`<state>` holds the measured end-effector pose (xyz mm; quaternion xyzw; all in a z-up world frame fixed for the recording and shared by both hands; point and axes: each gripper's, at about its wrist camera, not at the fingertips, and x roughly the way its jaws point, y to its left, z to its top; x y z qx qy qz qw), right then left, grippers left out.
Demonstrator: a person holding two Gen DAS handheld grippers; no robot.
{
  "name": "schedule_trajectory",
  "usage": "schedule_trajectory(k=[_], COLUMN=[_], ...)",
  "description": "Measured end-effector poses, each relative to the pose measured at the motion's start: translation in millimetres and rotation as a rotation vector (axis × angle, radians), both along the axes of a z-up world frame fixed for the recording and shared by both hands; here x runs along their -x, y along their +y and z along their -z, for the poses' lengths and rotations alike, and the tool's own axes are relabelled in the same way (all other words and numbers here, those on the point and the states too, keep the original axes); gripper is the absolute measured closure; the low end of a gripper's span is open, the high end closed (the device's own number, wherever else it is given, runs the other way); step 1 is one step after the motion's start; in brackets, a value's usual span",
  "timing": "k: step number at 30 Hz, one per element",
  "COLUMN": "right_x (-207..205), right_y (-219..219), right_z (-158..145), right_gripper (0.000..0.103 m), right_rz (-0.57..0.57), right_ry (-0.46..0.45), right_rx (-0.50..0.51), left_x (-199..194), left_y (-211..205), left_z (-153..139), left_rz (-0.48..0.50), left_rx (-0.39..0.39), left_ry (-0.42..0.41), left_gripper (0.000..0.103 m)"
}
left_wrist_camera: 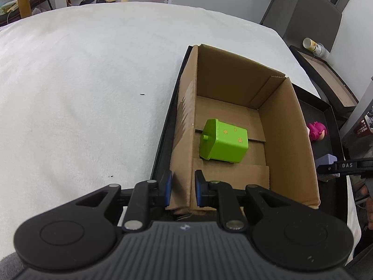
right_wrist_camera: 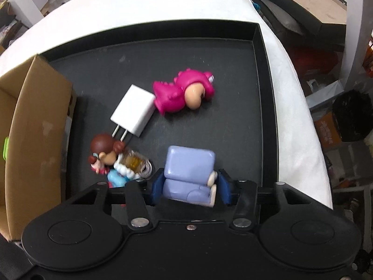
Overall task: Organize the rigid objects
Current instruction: 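Grasp the lavender sofa figure with the right tool, then carry the lavender sofa figure into the box and release it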
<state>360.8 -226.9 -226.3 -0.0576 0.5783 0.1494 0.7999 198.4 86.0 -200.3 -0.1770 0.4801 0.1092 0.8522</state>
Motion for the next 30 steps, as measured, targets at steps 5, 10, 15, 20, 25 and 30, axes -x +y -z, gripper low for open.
schedule_trajectory(k=[5, 10, 15, 20, 25, 30], right_x=[10, 20, 26, 31, 35, 37], right_y=[-4, 1, 11, 28, 44, 59], right_z=[-6, -22, -42, -60, -74, -87], right_gripper=[0.06, 0.06, 0.06, 0.06, 0.06, 0.06], right_rz=[-0.005, -0.035, -0.071, -0.128, -0.167, -0.188], right_ry=[0.01, -0.018, -0.059, -0.094, -0.114, -0.133], right_rx=[-0.027, -0.041, -0.071, -0.06, -0.048, -0.048], left_x=[1, 0, 2, 5, 7, 7], left_y=[2, 1, 1, 5, 9, 9], left_z=[1, 2, 3, 3, 3, 3], left_rz=[-0.003, 0.004, 0.013, 0.005, -0.002, 0.003], left_rx=[0.007, 0.006, 0.008, 0.031, 0.052, 0.054], left_ry=[0.0, 0.011, 0.005, -0.006, -0.015, -0.016], left_gripper=[0.086, 0.086, 0.086, 0.086, 0.086, 0.086])
